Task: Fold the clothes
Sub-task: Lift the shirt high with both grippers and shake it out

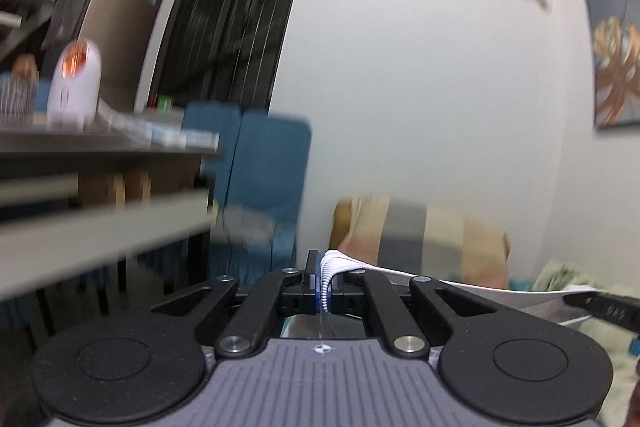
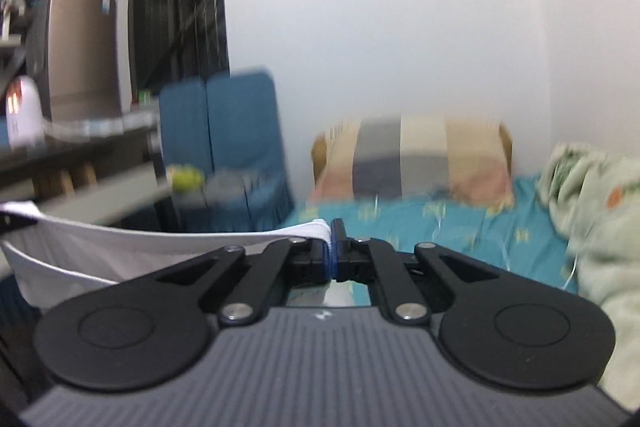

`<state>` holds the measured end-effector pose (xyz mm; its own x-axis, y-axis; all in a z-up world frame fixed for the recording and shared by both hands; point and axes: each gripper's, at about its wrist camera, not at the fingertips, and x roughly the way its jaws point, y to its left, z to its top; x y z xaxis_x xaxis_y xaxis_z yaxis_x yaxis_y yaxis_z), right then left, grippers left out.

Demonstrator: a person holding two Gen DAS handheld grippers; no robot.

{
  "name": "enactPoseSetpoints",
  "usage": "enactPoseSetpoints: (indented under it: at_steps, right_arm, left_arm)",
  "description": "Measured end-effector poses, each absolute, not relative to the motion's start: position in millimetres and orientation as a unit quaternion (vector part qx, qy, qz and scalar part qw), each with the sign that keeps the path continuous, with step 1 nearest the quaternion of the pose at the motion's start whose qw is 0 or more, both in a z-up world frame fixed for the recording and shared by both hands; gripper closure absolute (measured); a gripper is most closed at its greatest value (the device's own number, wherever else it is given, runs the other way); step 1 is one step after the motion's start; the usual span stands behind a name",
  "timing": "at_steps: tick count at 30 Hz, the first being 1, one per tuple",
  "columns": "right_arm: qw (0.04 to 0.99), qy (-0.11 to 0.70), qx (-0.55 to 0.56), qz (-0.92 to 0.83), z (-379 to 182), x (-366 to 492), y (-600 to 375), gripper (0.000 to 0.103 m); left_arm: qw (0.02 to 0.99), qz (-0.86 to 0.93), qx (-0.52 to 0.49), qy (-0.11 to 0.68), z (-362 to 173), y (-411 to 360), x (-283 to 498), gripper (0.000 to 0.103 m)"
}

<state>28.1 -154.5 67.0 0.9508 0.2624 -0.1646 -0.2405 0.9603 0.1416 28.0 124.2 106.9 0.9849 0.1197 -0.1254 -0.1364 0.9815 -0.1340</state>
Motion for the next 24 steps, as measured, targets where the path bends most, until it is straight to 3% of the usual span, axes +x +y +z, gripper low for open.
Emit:
enactPoseSetpoints:
  at_steps: [10,18,24]
  right_arm:
    - [0.993,-0.029,-0.017,0.115,276.1,-71.3,-165.3,0.098]
    - [0.989,-0.107,-0.041,0.094,365.1,-176.4,-185.0,0.098]
    - [0.986,-0.133,-0.035,0.095,393.1,-241.5,-195.9,0.098]
  left_arm:
    - [0.998,0.022,-0.06,-0.016,282.1,118.8,-32.6,0.1]
    - [0.996,-0.021,-0.052,-0.073,393.3,98.8,-139.6,0.1]
    - [0.993,-0.047,-0.064,-0.09,438.5,87.9,-212.1,0.1]
